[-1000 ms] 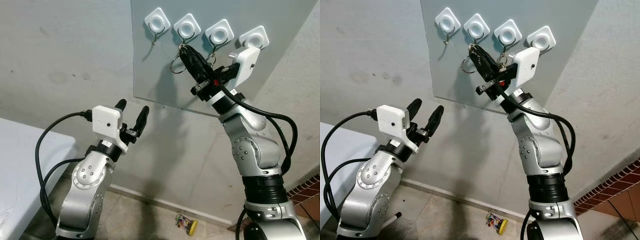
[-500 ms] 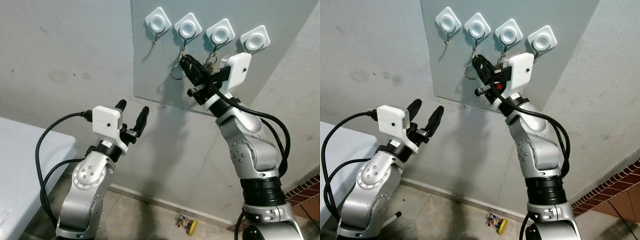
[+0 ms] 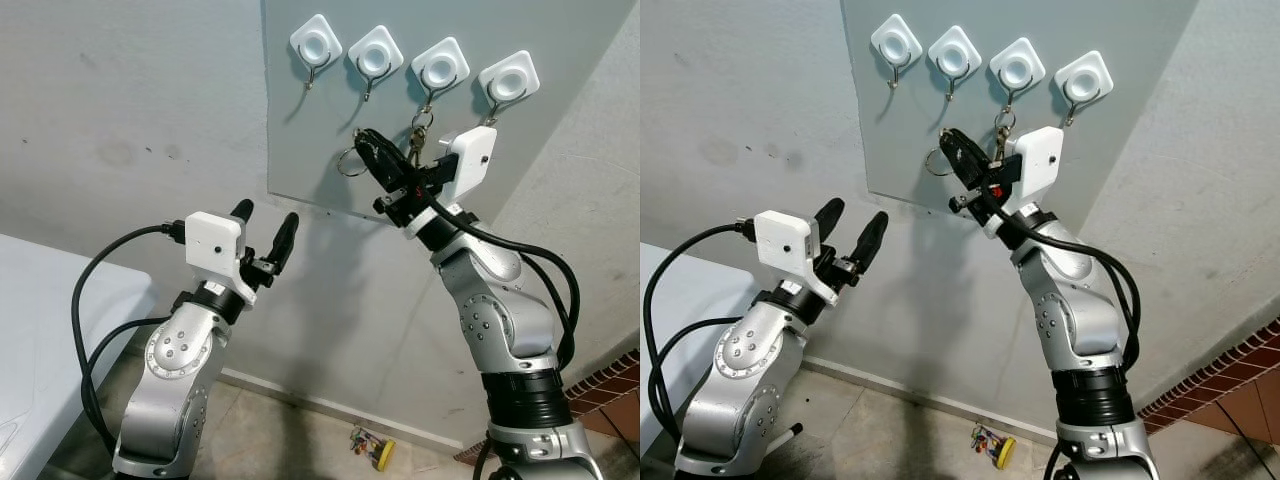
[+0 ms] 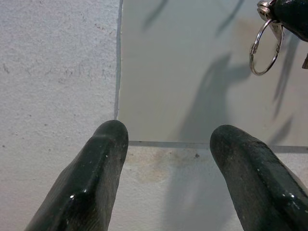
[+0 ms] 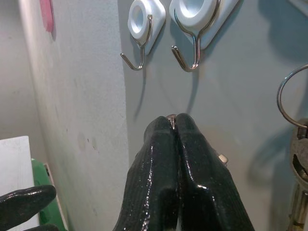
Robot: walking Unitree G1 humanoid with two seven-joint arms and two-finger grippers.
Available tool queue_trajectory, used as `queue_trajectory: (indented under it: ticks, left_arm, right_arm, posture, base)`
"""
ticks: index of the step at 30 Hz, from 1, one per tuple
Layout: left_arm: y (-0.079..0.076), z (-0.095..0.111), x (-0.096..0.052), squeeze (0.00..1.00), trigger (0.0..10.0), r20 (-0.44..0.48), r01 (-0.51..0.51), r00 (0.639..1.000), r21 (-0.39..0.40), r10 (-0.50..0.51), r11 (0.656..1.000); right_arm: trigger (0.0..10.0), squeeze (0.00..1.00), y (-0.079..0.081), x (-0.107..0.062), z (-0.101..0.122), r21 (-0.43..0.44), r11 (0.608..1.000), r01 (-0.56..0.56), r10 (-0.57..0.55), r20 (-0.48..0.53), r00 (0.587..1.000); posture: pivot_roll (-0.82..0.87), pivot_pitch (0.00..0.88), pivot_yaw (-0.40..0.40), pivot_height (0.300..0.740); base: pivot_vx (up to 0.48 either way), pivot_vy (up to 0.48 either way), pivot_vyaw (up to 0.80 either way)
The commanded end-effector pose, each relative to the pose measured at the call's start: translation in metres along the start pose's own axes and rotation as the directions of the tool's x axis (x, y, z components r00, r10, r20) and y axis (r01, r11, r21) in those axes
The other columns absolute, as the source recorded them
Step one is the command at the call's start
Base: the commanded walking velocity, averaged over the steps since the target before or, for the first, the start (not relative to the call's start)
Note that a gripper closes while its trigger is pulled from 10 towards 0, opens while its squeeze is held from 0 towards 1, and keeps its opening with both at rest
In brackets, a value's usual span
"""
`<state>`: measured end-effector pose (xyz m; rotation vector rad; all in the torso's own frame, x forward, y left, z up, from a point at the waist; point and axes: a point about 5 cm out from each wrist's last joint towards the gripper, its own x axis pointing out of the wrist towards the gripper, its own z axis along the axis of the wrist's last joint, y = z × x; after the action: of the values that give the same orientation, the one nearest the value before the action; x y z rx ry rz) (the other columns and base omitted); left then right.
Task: Hang keys on a hook
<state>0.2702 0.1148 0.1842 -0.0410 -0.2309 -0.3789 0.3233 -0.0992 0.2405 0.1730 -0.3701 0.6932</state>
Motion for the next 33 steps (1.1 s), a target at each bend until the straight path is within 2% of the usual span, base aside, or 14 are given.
queue_trajectory:
  ticks: [1,20,21,23,33]
  left_arm:
    - [-0.002,0.002,-0.001,0.0,10.0,0.003,0.003,1.0,0.0,-0.003,1.0]
    - [-0.002,0.002,-0.001,0.0,10.0,0.003,0.003,1.0,0.0,-0.003,1.0]
    - [-0.003,0.002,-0.001,0.0,10.0,0.004,0.006,1.0,0.0,-0.006,1.0]
    - [-0.003,0.002,-0.001,0.0,10.0,0.006,0.01,1.0,0.0,-0.01,1.0]
    - [-0.003,0.002,0.0,0.0,10.0,0.007,0.009,1.0,0.003,-0.009,1.0]
  right_arm:
    - [10.0,0.0,0.002,0.001,0.009,-0.017,1.0,-0.021,0.022,0.037,0.999]
    - [10.0,0.0,0.002,0.001,0.009,-0.017,1.0,-0.021,0.022,0.037,0.999]
    - [10.0,0.0,0.004,0.001,0.017,-0.011,1.0,-0.024,0.025,0.104,0.994]
    - [10.0,0.0,0.006,0.001,0.026,-0.005,1.0,-0.024,0.024,0.171,0.985]
    - [10.0,0.0,0.006,0.001,0.025,-0.001,1.0,-0.025,0.025,0.177,0.984]
  posture:
    - [-0.05,0.074,-0.062,0.74]
    - [-0.05,0.074,-0.062,0.74]
    - [-0.05,0.061,-0.058,0.74]
    - [-0.05,0.061,-0.058,0.74]
    - [-0.05,0.063,-0.056,0.74]
  base:
    - [0.0,0.0,0.0]
    - [0.0,0.0,0.0]
    - [0.0,0.0,0.0]
    - [0.0,0.0,0.0]
    - [0.0,0.0,0.0]
